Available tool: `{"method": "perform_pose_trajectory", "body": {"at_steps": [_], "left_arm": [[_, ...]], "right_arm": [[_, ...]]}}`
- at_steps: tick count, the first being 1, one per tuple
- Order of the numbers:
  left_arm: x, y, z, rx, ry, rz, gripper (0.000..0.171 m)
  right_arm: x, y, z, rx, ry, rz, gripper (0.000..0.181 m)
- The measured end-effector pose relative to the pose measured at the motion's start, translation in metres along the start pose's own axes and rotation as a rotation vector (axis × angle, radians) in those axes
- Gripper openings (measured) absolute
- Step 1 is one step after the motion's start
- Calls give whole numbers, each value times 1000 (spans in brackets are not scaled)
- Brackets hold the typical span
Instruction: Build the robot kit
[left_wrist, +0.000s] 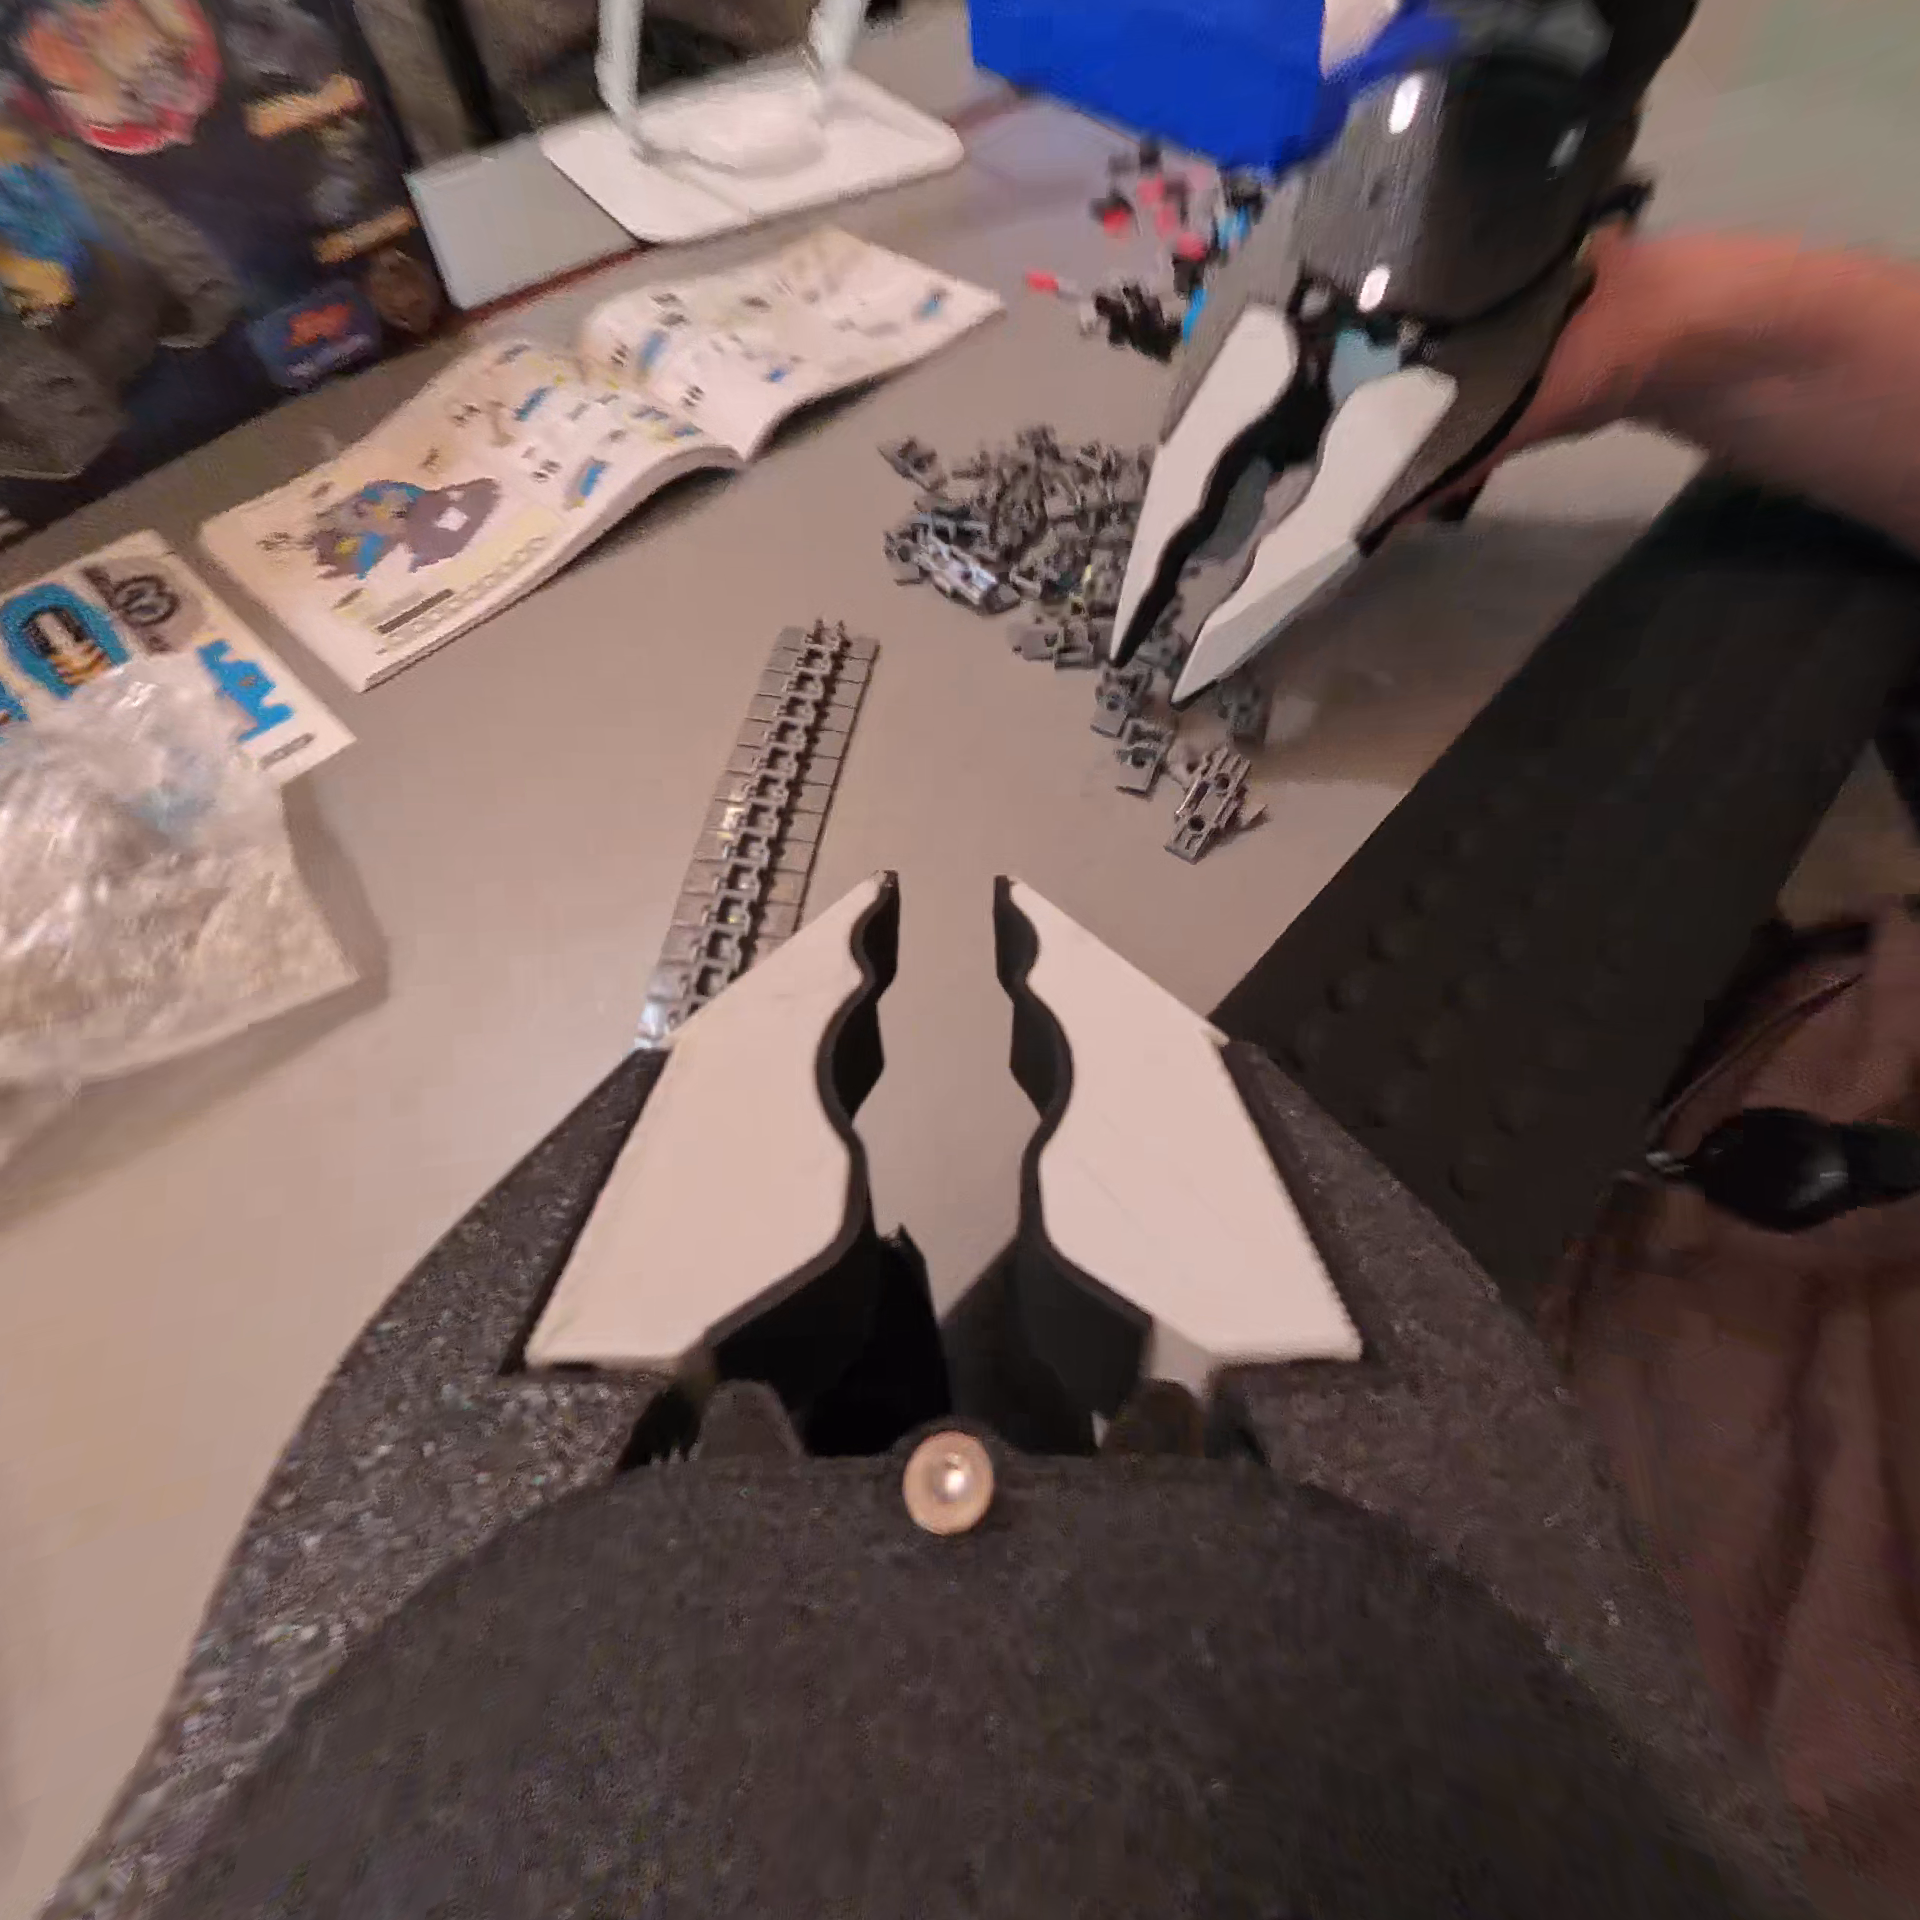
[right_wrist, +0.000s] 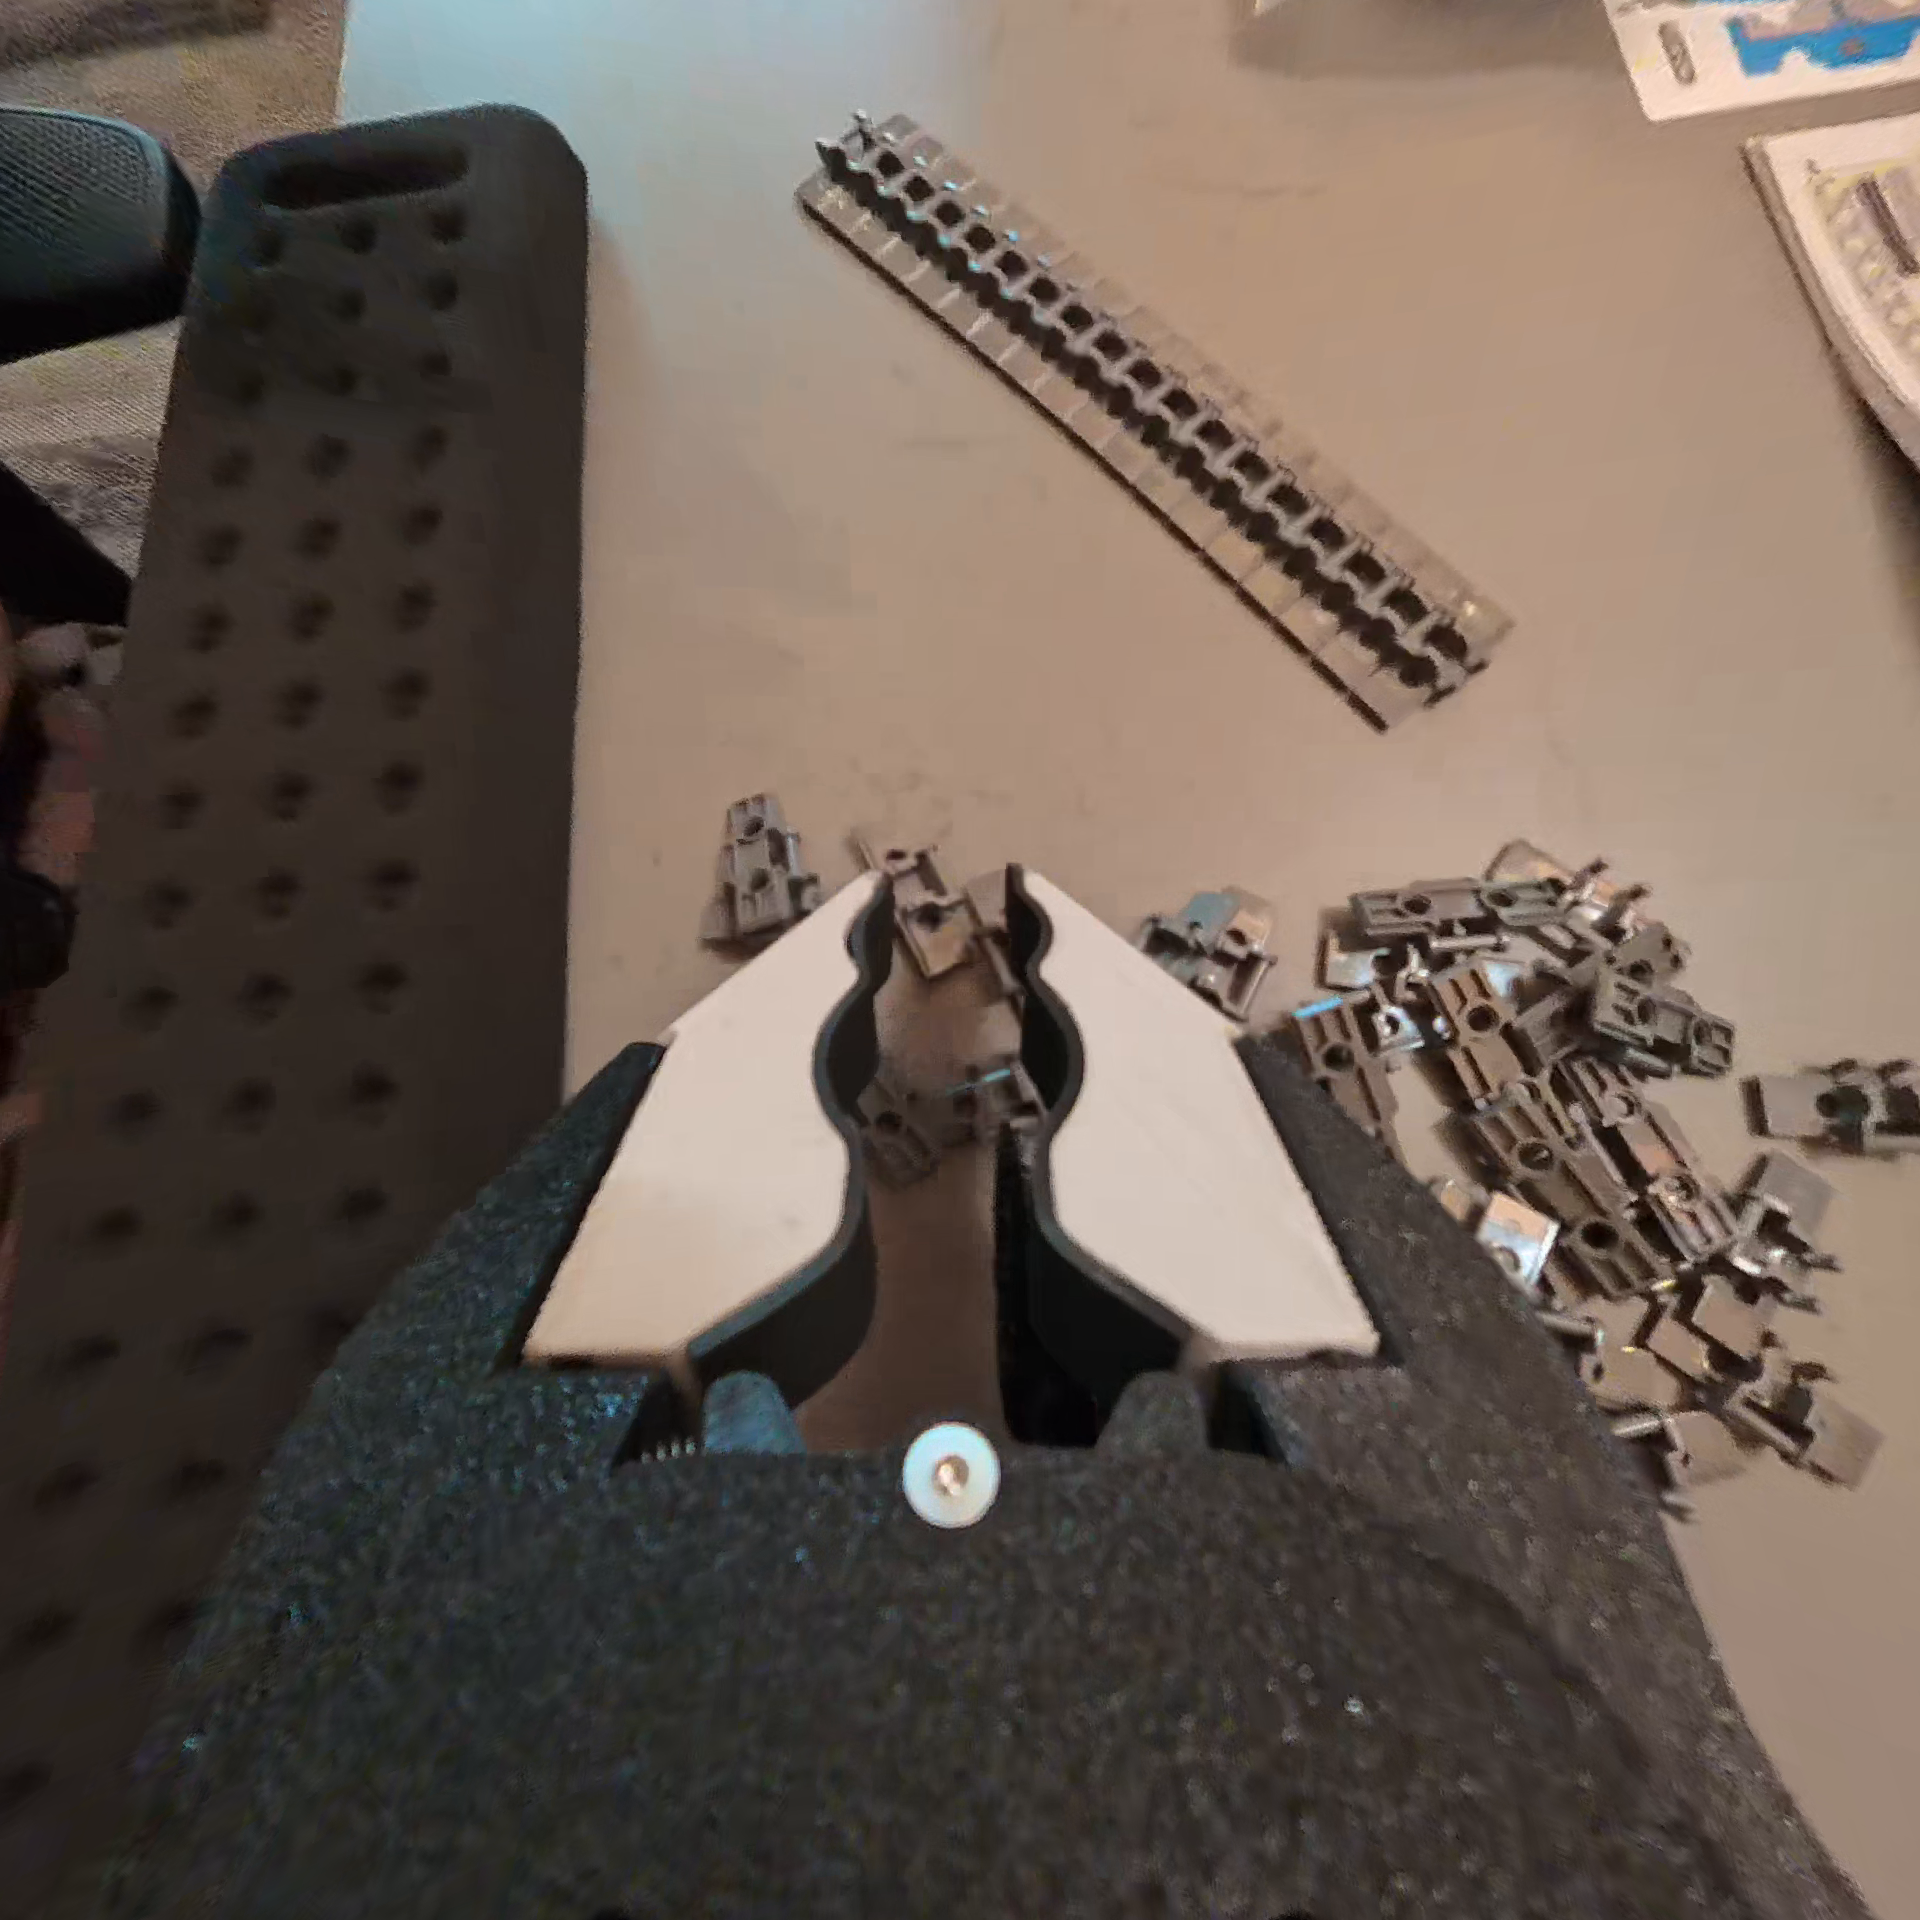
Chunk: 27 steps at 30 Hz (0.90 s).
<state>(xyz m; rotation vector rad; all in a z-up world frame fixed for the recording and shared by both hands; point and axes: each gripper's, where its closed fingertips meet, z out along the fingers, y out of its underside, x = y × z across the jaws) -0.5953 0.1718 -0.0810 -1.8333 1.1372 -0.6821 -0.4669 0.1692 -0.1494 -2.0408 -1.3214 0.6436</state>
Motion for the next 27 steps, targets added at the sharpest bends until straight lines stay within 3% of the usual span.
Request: {"method": "perform_pose_trajectory", "body": {"at_steps": [4, 8, 11, 21, 24, 27], "left_arm": [[-18, -2, 53, -190, 56, 111, 24], [-34, -6, 107, -258, 183, -32, 31], [-46, 1, 133, -323, 193, -72, 42], [-50, 11, 156, -356, 123, 65, 34], [-52, 11, 154, -360, 128, 73, 16], [-51, 12, 152, -368, 134, 96, 14]], "right_arm": [[9, -4, -5, 5, 109, -85, 14], [24, -3, -7, 51, 157, -24, 14], [33, 0, -5, 55, 197, -10, 14], [34, -12, -7, 139, 180, 49, 14], [39, -10, -9, 147, 184, 73, 14], [49, -7, -9, 144, 216, 79, 15]]}}
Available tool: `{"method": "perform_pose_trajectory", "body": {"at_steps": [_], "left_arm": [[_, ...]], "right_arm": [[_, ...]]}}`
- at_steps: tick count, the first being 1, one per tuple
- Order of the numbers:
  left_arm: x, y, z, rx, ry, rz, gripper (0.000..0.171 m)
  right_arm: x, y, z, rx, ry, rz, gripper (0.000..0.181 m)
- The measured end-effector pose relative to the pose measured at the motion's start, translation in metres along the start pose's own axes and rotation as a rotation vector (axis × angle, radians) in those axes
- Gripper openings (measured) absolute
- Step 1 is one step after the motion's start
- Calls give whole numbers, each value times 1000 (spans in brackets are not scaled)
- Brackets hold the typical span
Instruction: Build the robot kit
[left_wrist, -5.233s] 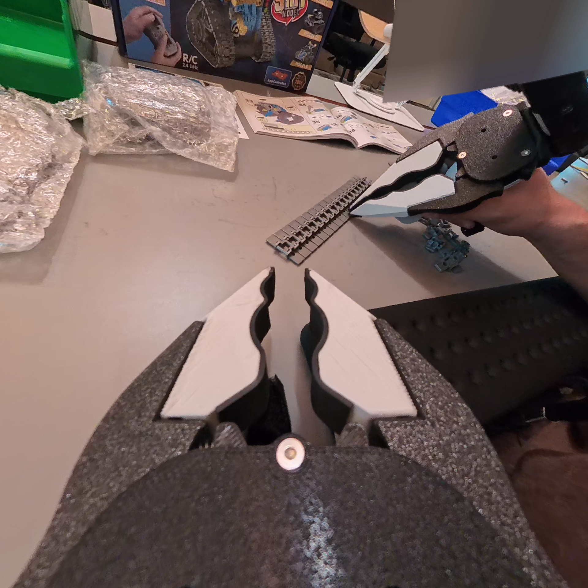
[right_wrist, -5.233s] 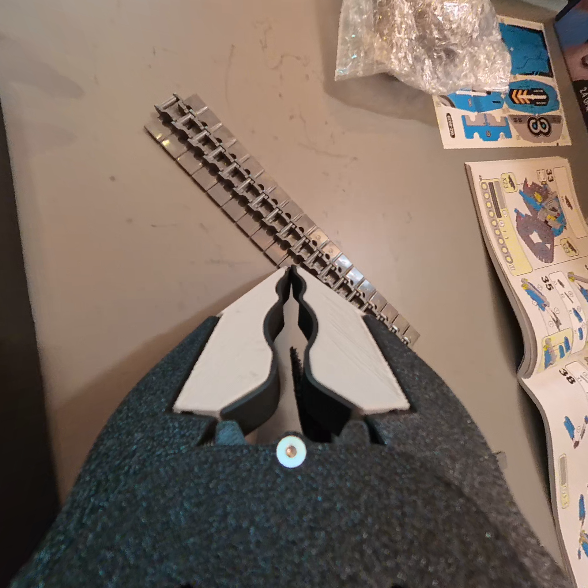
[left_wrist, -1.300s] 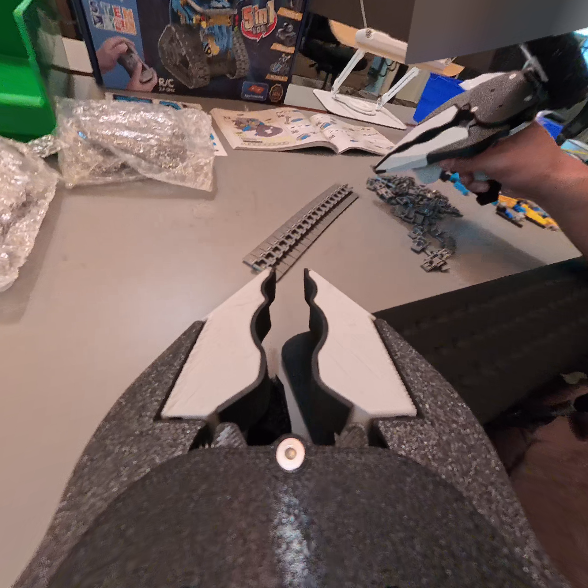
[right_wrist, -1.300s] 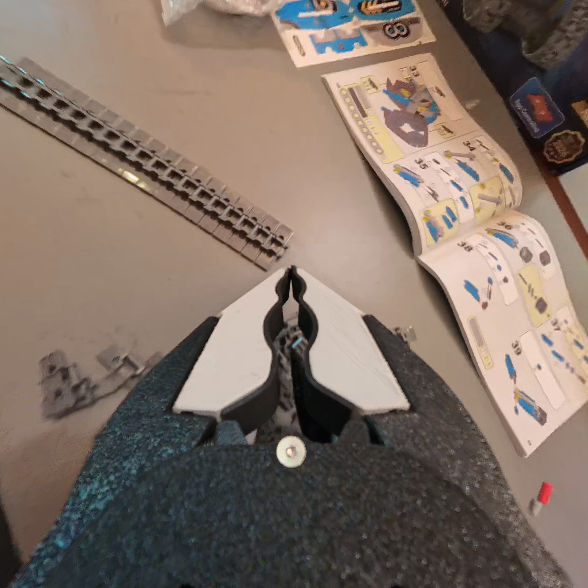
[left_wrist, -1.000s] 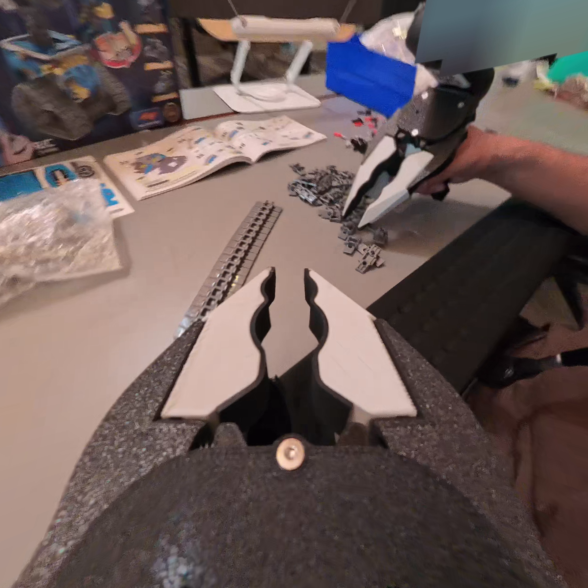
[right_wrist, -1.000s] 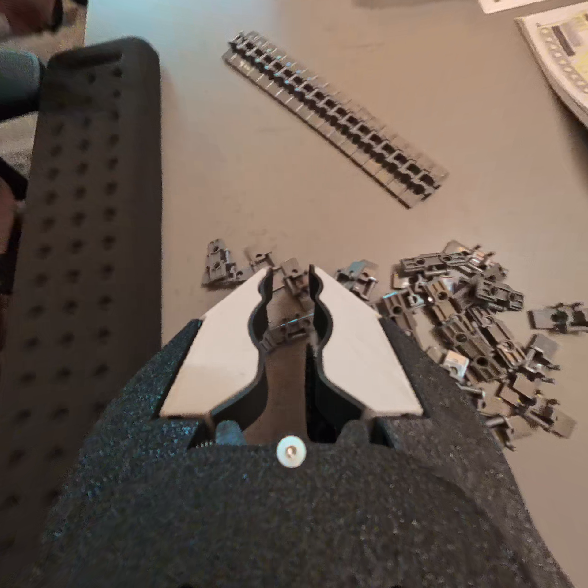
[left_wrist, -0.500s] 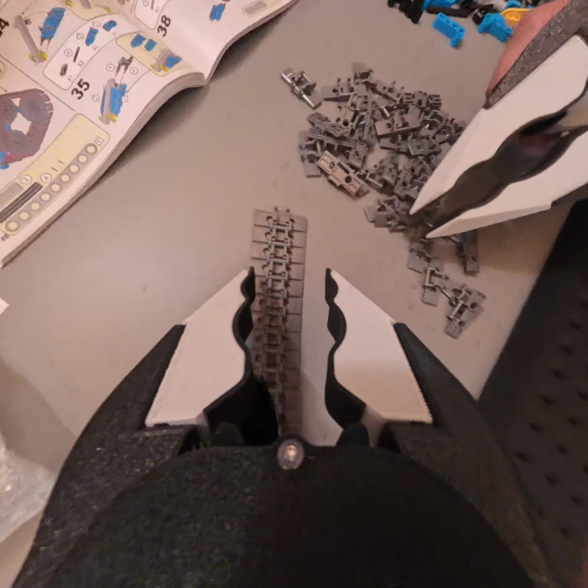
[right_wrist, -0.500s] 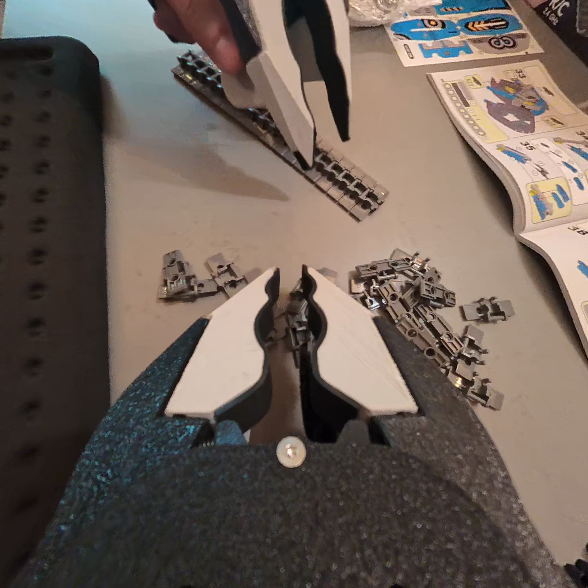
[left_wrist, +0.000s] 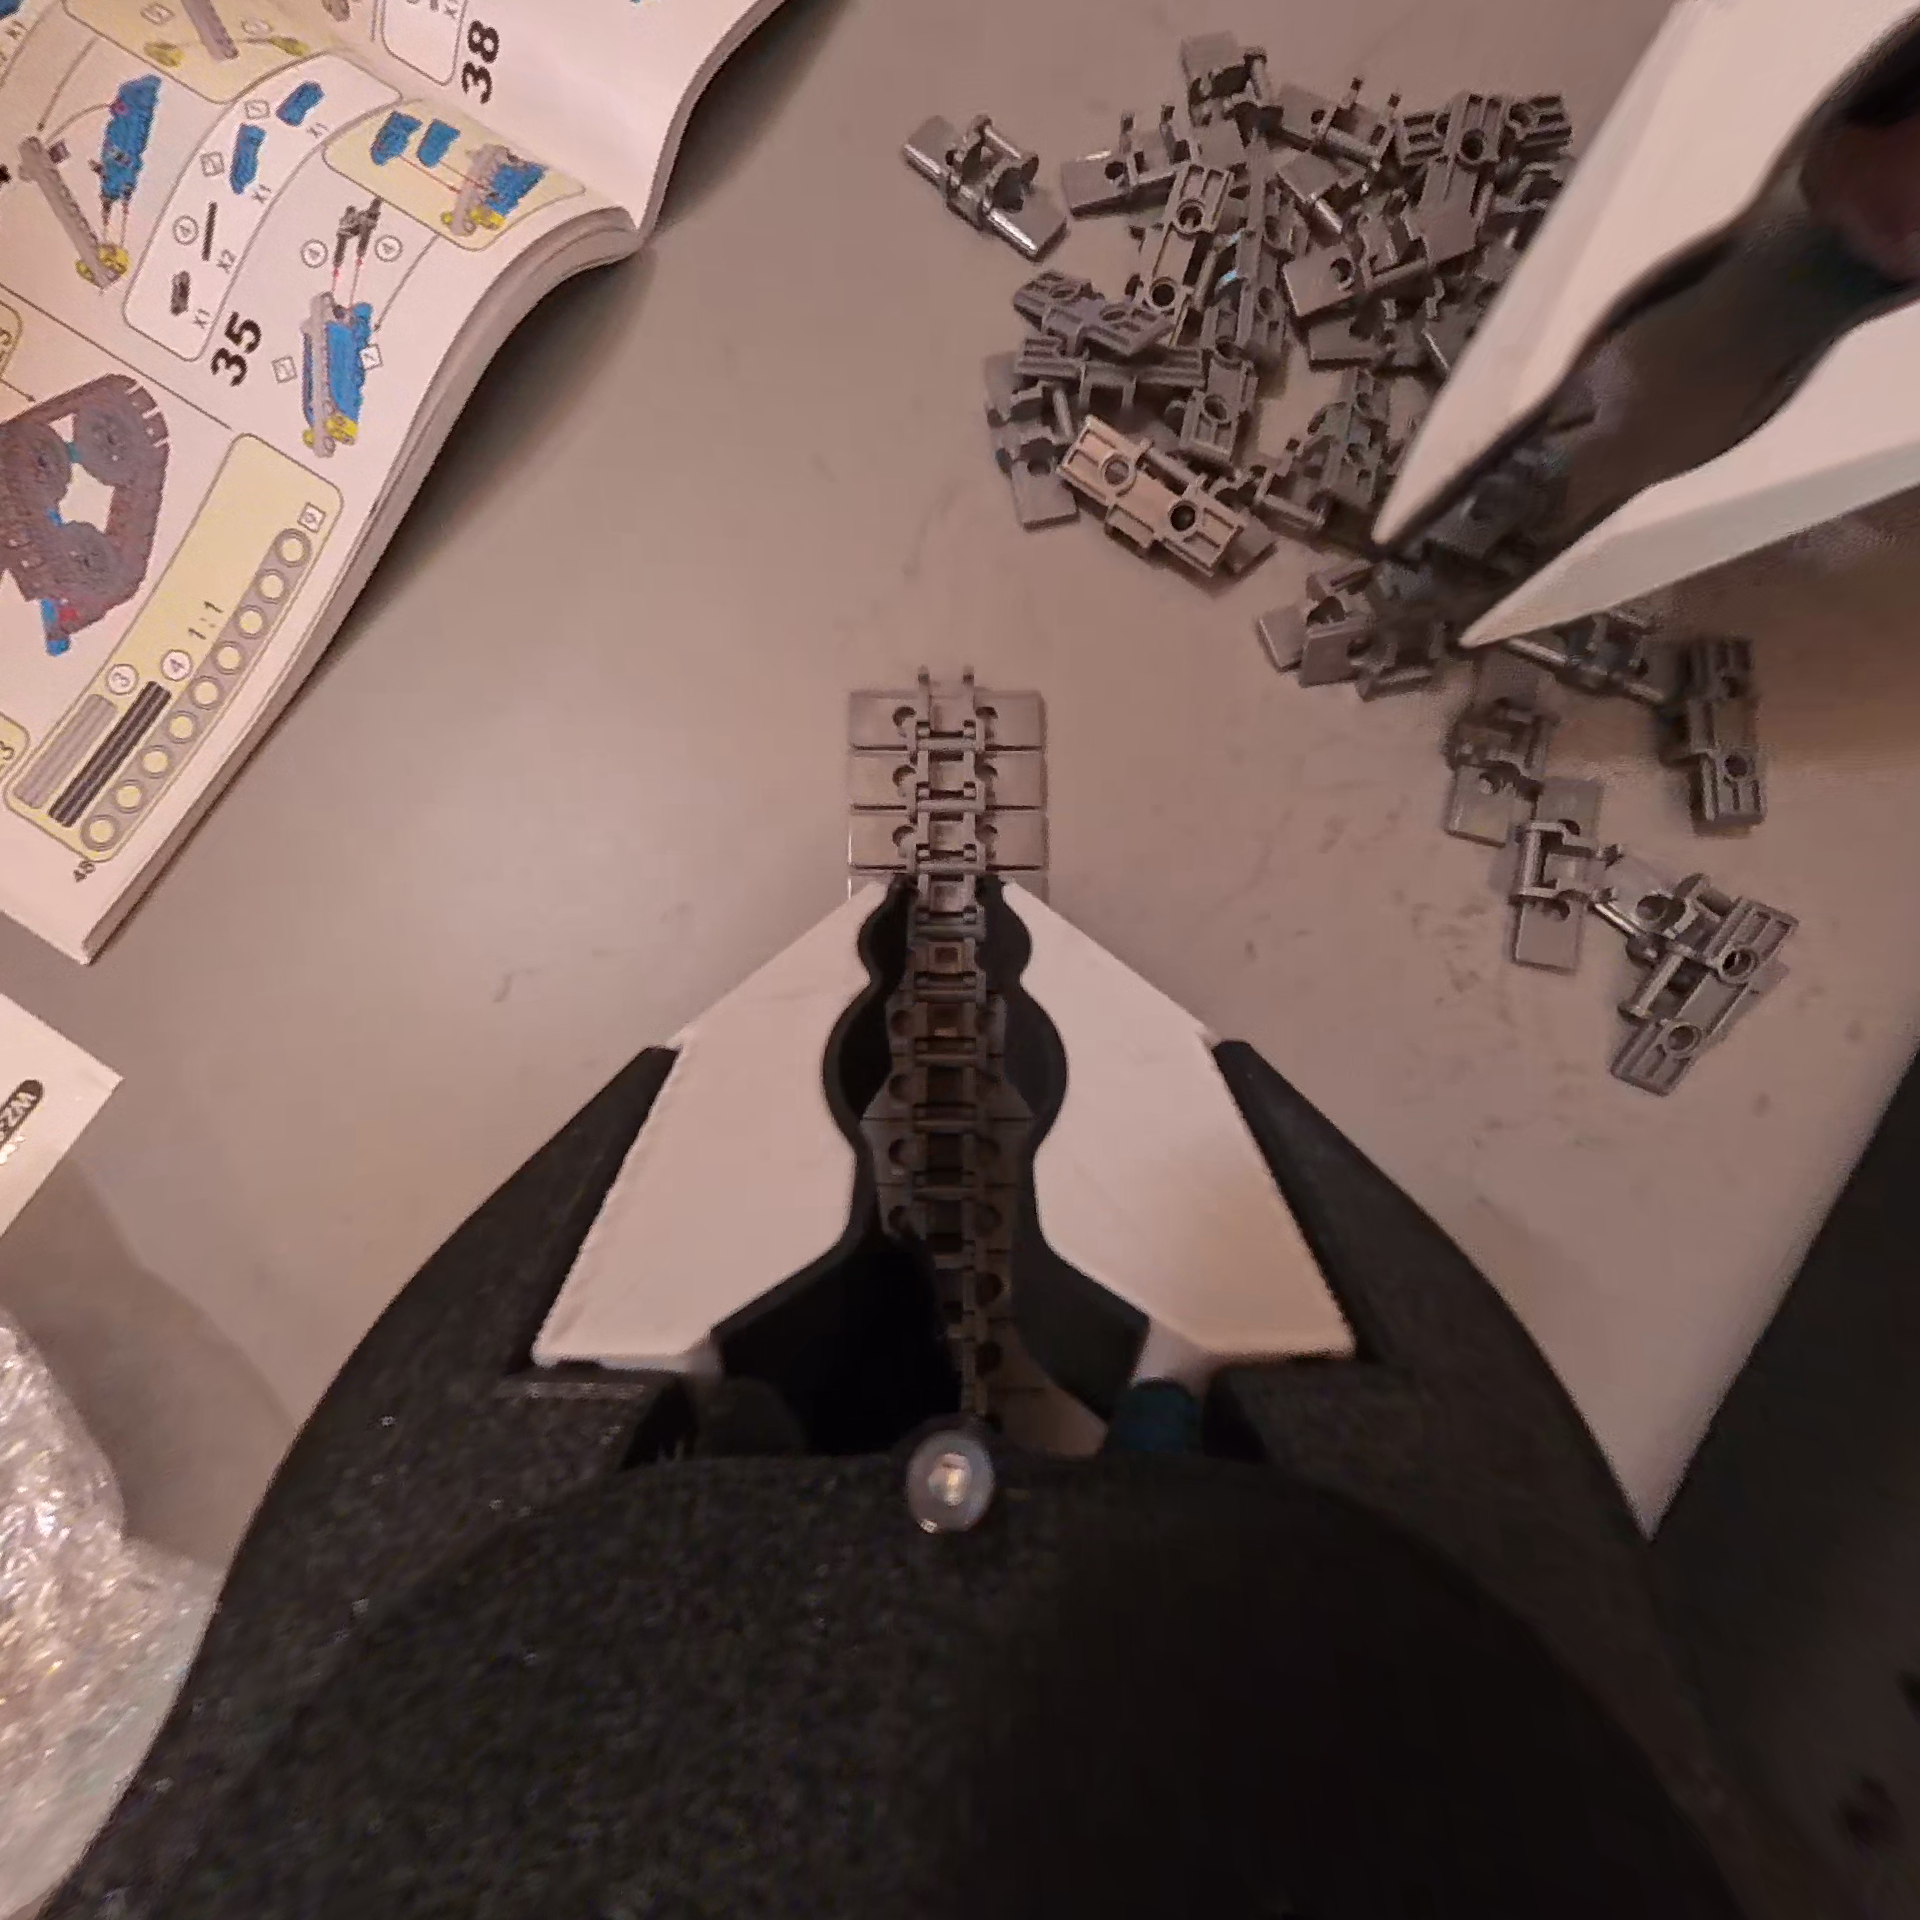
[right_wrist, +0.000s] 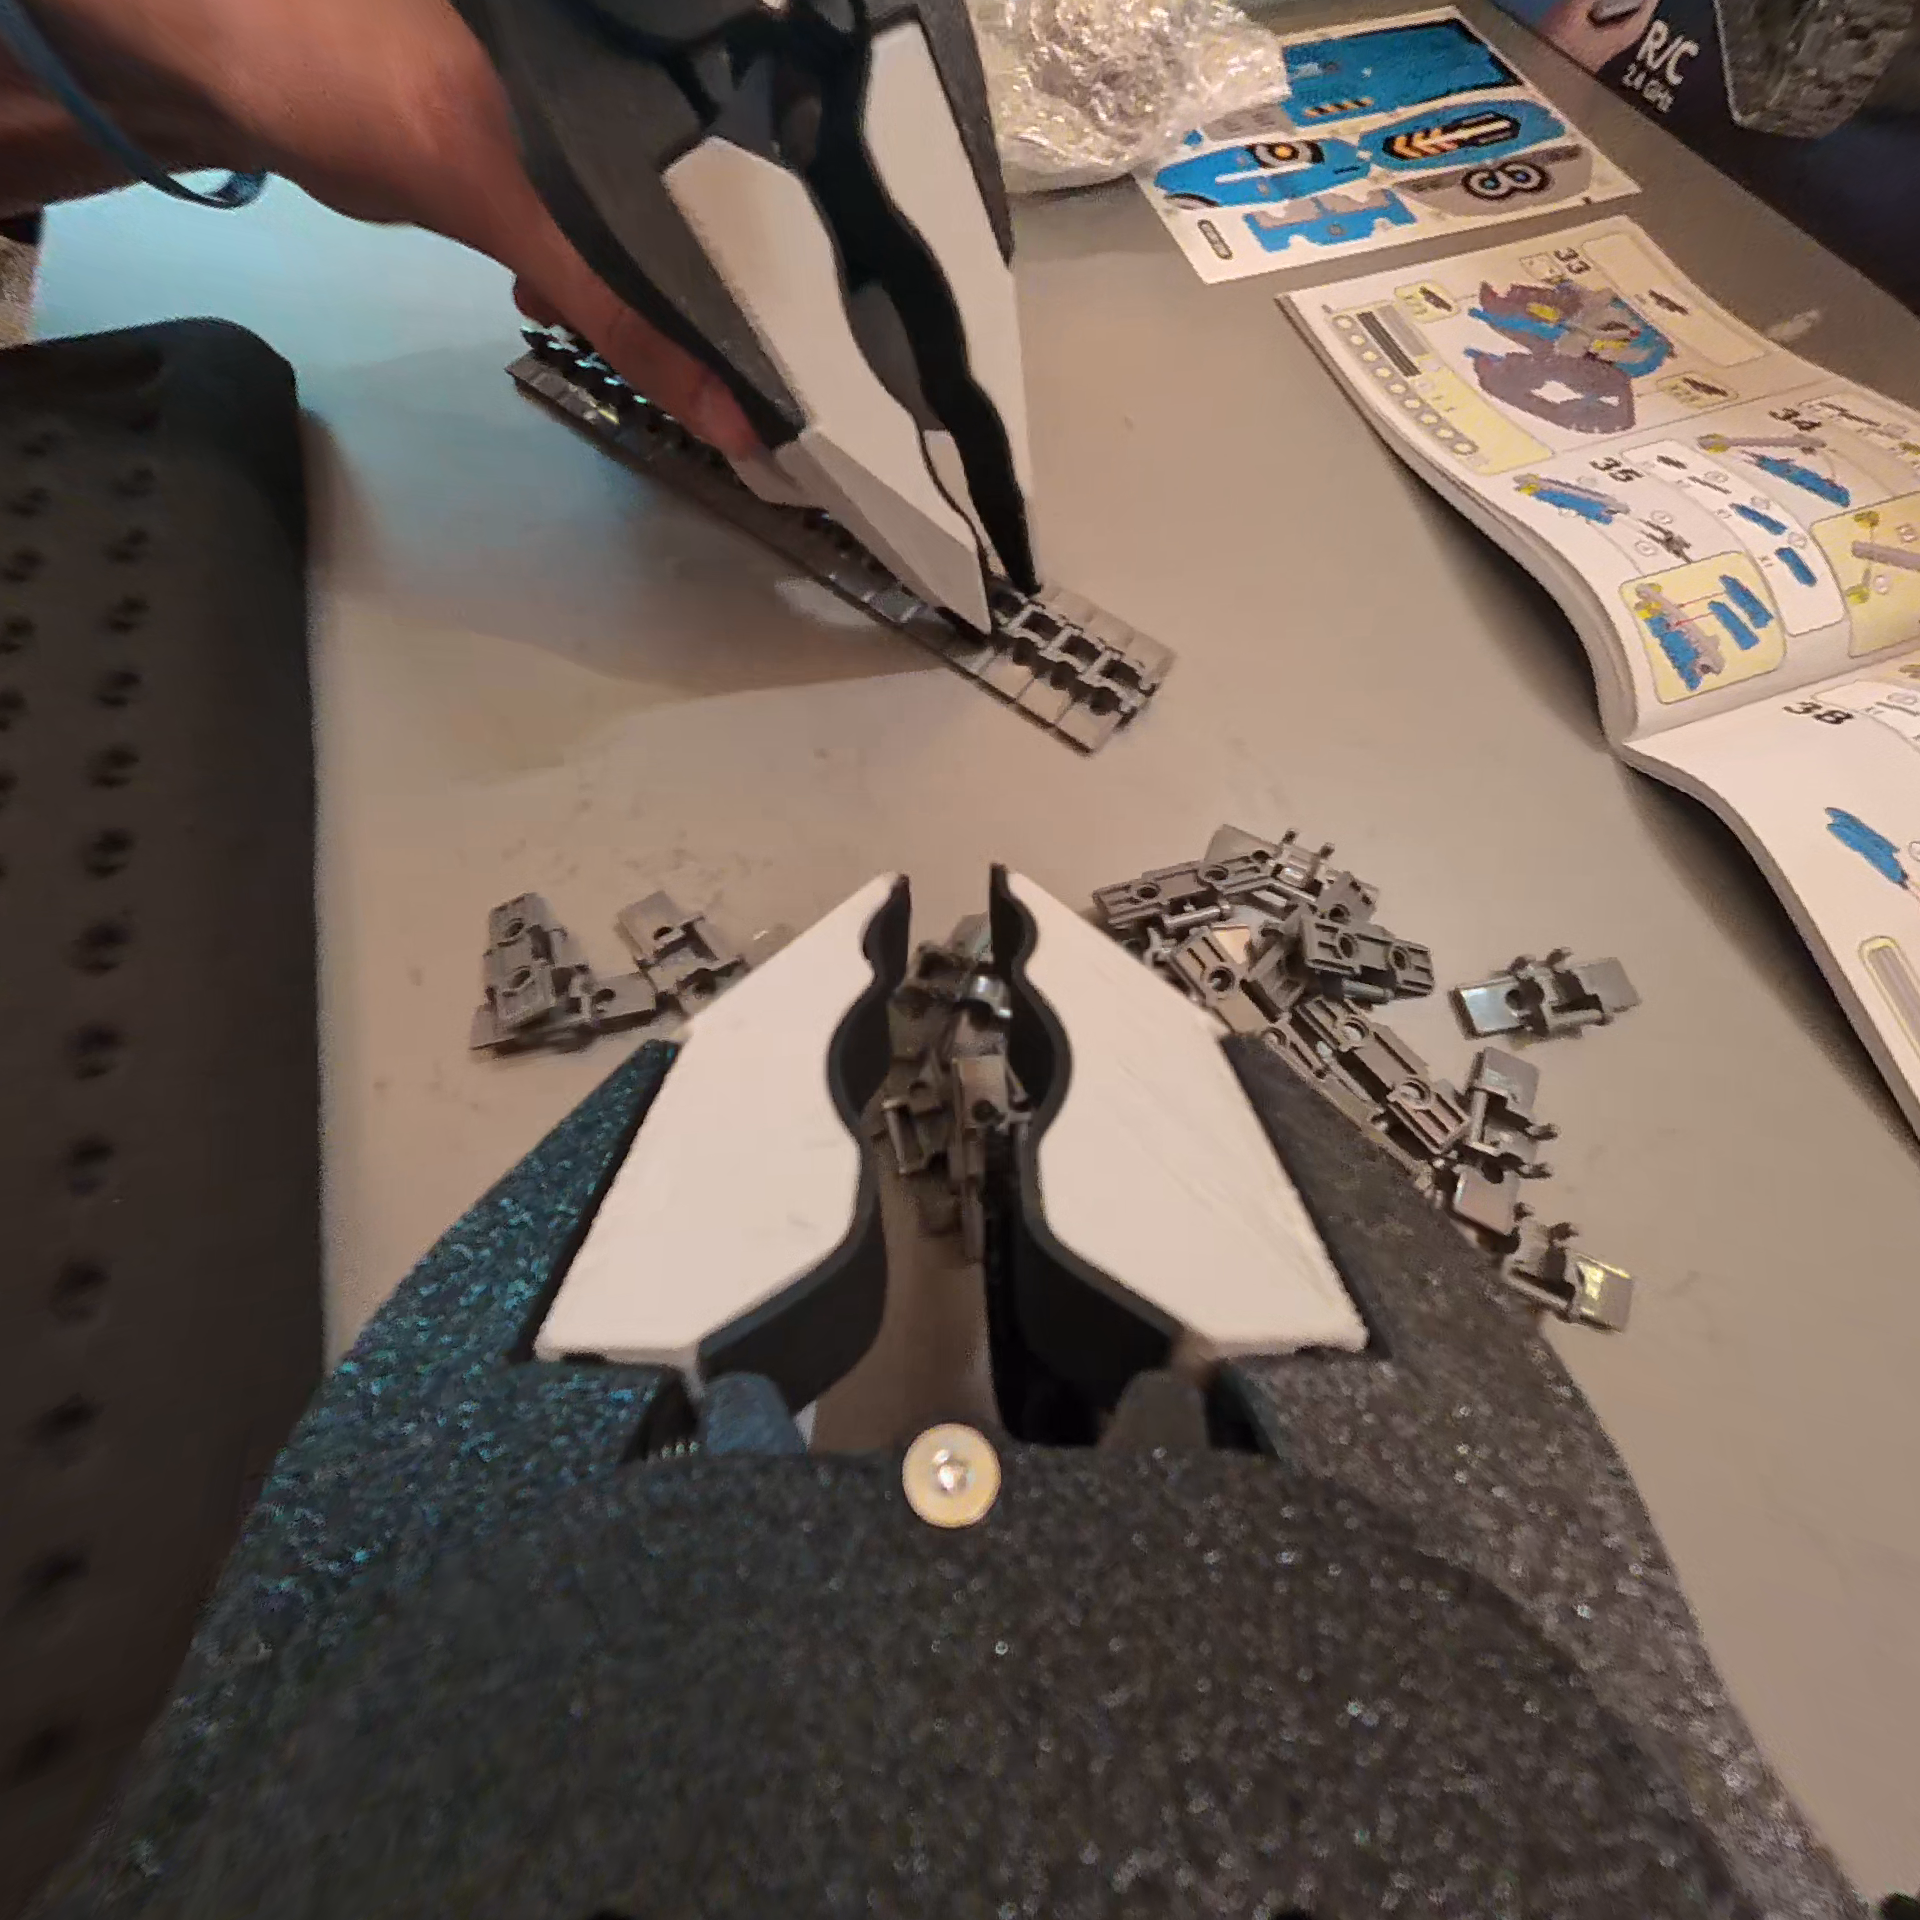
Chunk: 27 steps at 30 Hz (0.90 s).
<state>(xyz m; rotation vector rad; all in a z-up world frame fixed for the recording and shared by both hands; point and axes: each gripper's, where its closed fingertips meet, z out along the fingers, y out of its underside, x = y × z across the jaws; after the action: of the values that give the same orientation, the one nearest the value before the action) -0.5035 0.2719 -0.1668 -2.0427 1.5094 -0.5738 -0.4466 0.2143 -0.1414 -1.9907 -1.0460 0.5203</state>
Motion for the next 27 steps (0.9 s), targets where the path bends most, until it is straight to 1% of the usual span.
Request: {"method": "perform_pose_trajectory", "body": {"at_steps": [1, 3, 4, 6, 9, 11, 12, 13, 15, 17, 18, 19, 20, 21, 23, 25, 26, 27], "left_arm": [[2, 0, -1, 0, 6, 14, 14], [7, -3, -5, 20, 27, 30, 13], [11, -4, -8, 32, 51, 28, 13], [21, -10, -16, 58, 121, 8, 13], [36, -19, -28, 100, 252, -42, 13], [48, -26, -36, 130, 359, -83, 13], [54, -29, -39, 145, 409, -99, 13], [59, -31, -42, 150, 453, -109, 14], [67, -33, -47, 159, 508, -106, 14], [70, -40, -53, 206, 540, -102, 14], [70, -44, -56, 231, 532, -90, 11], [67, -48, -57, 254, 489, -65, 17], [63, -52, -59, 274, 417, -24, 24], [58, -58, -61, 295, 320, 35, 25], [49, -67, -65, 307, 108, 184, 25], [44, -73, -69, 296, -66, 329, 21], [43, -74, -71, 284, -131, 408, 25], [44, -78, -75, 293, -173, 475, 35]], "right_arm": [[2, 3, 2, -11, 0, 0, 20], [5, 8, 6, -46, 6, 0, 37], [6, 9, 8, -59, 13, -23, 43], [6, 4, 8, -46, 41, -130, 59], [1, -7, 13, -34, 92, -301, 61], [-2, -14, 20, -27, 139, -385, 59], [-4, -18, 22, -13, 152, -422, 54], [-7, -22, 22, -1, 164, -457, 48], [-6, -36, 11, 67, 242, -548, 19], [-7, -42, 3, 90, 268, -600, 16], [-6, -42, 1, 83, 269, -607, 13], [-6, -43, -1, 74, 267, -612, 10], [-4, -45, -2, 65, 268, -600, 10], [1, -47, -4, 51, 276, -573, 9], [10, -52, -4, 17, 277, -518, 9], [17, -57, -5, -5, 293, -511, 10], [21, -56, -3, -38, 291, -512, 9], [29, -53, -2, -84, 312, -510, 9]]}}
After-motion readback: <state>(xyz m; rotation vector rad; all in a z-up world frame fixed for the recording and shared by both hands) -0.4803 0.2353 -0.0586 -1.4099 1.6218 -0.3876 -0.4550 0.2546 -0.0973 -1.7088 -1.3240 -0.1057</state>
